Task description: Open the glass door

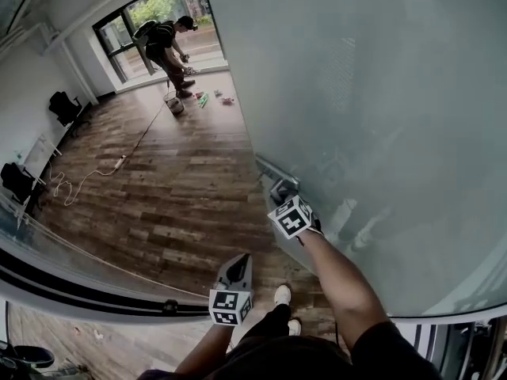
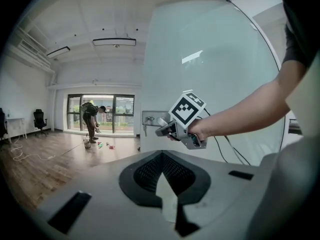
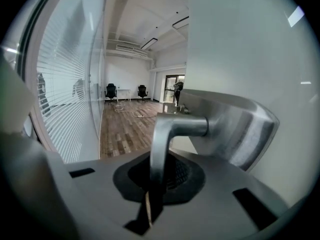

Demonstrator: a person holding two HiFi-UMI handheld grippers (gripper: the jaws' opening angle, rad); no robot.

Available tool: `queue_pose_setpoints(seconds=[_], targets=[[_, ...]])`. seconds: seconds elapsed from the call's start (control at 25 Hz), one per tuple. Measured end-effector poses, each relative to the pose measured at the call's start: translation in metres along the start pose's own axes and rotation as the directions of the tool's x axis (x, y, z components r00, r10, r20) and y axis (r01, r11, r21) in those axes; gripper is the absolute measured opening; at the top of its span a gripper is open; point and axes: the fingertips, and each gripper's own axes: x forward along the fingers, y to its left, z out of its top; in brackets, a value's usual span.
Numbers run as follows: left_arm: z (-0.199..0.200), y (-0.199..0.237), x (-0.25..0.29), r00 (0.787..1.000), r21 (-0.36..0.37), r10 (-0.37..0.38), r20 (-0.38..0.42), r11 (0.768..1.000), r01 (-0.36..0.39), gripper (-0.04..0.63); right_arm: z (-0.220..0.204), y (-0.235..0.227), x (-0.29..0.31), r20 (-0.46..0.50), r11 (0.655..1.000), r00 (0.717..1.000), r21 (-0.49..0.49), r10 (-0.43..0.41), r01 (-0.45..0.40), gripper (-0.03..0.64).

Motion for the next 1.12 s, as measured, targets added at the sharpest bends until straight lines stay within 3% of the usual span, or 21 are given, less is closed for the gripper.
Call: queue_pose_setpoints(seconds=[0.32, 0.84, 1.12], targets=[[0.011, -0.001, 0.078, 1.000, -0.002, -0.025, -0.012, 1.000, 0.025, -0.002, -0.003, -0.097, 0.018, 0.001, 0.996, 0.998, 0.059, -0.060, 0.060, 0.017], [0.074, -0.006, 0.216, 0.992, -0.006, -0.127, -0.003, 0.992, 0.127, -0.002, -0.025, -0.270, 0.030, -0.037, 0.969, 0.987, 0.184, -0.159, 0.163, 0.015], [0.101, -0.007, 0.283, 0.982, 0.025, -0.188, 0.034, 0.982, 0.187, -0.002, -0.046, -0.349, 0.016, -0.068, 0.954, 0.965, 0.146, -0.252, 0.260, 0.014]])
